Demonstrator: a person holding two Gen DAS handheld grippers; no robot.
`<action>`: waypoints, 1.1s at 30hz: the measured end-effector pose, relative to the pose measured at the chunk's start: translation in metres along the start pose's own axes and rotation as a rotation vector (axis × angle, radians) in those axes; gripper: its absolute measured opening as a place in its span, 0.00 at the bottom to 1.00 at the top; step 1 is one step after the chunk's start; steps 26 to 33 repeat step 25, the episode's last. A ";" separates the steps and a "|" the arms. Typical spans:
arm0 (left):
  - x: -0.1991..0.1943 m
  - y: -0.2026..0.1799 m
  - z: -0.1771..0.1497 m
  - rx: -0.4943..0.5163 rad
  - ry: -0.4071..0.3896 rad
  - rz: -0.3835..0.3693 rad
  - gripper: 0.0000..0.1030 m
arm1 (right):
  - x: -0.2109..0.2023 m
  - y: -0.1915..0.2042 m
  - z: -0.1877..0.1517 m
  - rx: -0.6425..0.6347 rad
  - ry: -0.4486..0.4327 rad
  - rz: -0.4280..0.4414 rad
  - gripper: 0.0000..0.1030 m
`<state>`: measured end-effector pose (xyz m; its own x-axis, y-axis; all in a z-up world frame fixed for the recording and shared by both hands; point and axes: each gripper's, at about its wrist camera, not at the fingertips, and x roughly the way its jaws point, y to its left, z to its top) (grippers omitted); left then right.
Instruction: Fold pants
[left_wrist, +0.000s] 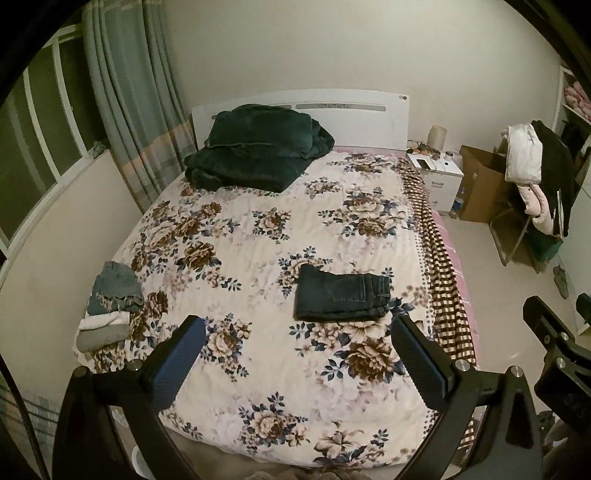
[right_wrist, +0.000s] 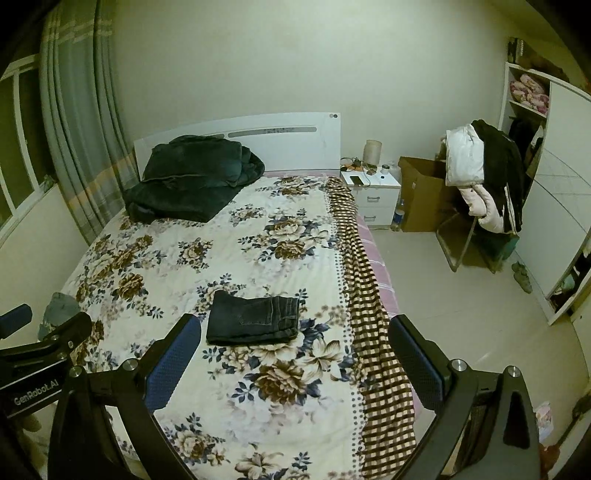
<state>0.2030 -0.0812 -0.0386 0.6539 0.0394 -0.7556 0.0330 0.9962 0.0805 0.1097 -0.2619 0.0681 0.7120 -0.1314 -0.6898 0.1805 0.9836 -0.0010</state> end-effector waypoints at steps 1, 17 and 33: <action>-0.001 0.001 0.000 -0.002 0.000 -0.001 1.00 | -0.001 0.000 -0.002 0.003 0.000 0.000 1.00; -0.002 0.006 -0.007 0.001 0.009 0.015 1.00 | 0.008 0.011 -0.012 0.006 0.033 0.019 1.00; -0.002 0.009 -0.009 -0.001 0.006 0.016 1.00 | 0.014 0.014 -0.015 0.007 0.046 0.022 1.00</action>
